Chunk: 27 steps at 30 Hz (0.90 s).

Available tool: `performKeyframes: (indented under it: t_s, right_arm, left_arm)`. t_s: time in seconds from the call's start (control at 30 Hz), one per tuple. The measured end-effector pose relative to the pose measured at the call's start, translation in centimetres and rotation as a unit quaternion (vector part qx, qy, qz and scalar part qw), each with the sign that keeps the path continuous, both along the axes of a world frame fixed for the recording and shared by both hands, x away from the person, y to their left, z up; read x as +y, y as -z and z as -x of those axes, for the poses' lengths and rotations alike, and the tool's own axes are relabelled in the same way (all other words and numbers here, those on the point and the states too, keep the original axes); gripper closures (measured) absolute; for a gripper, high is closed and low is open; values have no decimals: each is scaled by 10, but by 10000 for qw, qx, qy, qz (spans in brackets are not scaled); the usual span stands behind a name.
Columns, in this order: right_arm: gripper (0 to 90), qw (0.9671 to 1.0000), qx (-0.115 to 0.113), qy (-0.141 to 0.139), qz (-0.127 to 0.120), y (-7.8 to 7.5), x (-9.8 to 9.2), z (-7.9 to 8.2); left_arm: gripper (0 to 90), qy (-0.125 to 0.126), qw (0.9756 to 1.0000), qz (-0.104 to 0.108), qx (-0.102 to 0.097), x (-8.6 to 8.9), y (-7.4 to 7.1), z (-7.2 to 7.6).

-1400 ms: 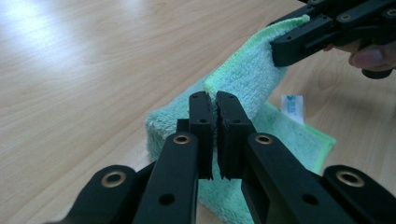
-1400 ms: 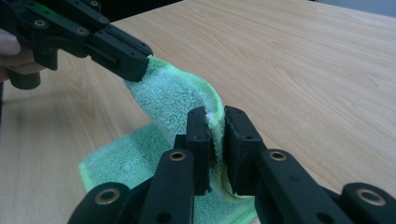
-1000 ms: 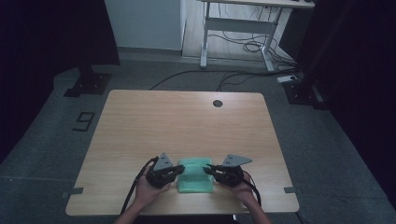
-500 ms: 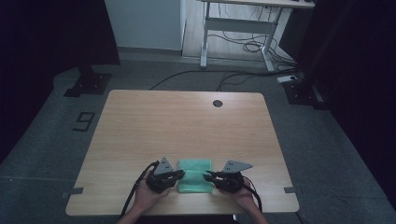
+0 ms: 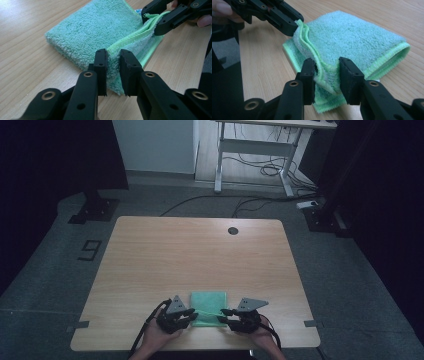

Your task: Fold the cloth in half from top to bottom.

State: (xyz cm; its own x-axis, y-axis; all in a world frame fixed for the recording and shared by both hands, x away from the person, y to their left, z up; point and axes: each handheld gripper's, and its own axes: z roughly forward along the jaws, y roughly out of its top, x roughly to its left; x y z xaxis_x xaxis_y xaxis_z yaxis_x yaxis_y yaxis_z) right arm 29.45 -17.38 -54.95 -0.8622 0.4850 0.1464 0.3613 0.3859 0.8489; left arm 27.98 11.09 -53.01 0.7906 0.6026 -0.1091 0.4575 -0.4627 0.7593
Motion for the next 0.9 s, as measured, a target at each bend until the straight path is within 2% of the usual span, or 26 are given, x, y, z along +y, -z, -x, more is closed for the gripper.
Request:
performKeyframes:
  t_s: [0.13, 0.27, 0.37, 0.43, 0.5, 0.63, 0.7, 0.8, 0.9]
  right_arm:
    - [655, 10000, -20, 15, -8, -2, -3, 3]
    - [711, 10000, -49, 52, 57, -2, -6, 5]
    - [719, 9999, -34, 46, 117, -1, -6, 4]
    - [676, 9999, -16, 26, 155, -1, -5, 6]
    - [588, 9998, 55, 33, 180, -1, -5, 7]
    - [471, 9996, 20, 218, 174, -8, -8, 13]
    - [460, 9996, 30, 261, 56, -13, -10, 15]
    - [463, 9994, -49, 330, -85, -21, -9, 17]
    - [474, 9994, -72, 330, 0, -24, -1, 13]
  left_arm:
    - [758, 1, 10000, 4, -26, 0, 1, 2]
    - [767, 62, 10000, -12, -22, 0, 2, 3]
    - [754, 88, 10000, -31, -17, -1, 2, 3]
    - [698, 161, 9999, -5, 10, -1, 1, 4]
    - [581, 160, 9999, -13, -37, 0, -3, 5]
    - [504, 130, 9994, 294, -138, 9, -18, 5]
    - [500, 67, 9990, 394, -177, 11, -24, 2]
    - [511, -11, 9991, 395, -167, 9, -26, -3]
    - [522, -54, 9996, 286, -46, 3, -21, -13]
